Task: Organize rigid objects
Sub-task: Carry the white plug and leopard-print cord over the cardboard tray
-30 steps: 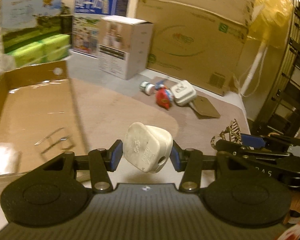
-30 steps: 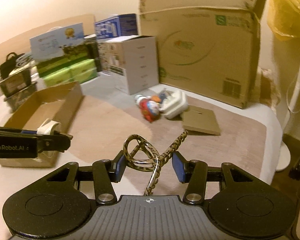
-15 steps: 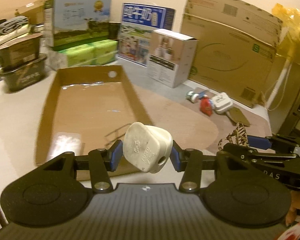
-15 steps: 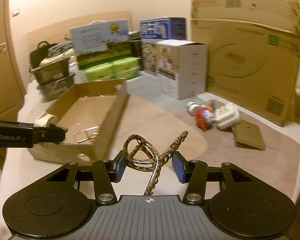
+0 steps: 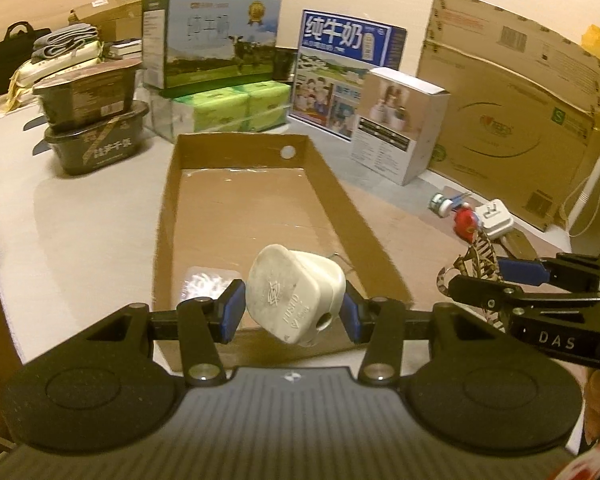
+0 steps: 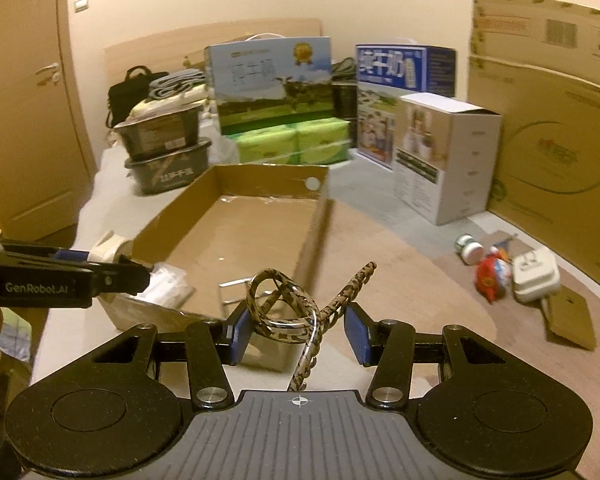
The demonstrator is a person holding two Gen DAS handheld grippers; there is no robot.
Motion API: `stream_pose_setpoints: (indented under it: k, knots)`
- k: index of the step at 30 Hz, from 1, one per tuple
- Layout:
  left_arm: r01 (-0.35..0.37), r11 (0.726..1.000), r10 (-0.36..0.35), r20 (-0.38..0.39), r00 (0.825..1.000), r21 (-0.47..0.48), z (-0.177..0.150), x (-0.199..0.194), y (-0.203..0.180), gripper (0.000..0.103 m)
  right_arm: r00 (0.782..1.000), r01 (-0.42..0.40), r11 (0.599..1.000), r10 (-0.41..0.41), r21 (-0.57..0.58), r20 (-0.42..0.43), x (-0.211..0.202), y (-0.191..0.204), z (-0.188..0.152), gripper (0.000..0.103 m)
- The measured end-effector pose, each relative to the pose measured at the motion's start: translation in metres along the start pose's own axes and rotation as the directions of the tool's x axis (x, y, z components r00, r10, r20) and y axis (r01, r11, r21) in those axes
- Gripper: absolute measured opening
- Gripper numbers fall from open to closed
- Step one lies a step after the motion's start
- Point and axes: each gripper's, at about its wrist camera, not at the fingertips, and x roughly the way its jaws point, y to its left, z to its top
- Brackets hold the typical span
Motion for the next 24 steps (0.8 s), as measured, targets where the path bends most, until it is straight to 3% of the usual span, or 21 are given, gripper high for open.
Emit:
stream_pose_setpoints:
  k: [13,24]
  knots:
    - [-0.042,0.999,0.042,-0.002,0.999,-0.015,0.026,0.036,0.044,0.046,0.996,-0.083,0.996,0.083,-0.029,-0.018,0.065,0.012,0.036,0.050]
    - [-0.055,0.998,0.055,-0.009,0.998,0.039,0.055,0.088,0.061,0.046,0.990,-0.130,0.991,0.129,-0.026,-0.049,0.134,0.003,0.066,0.050]
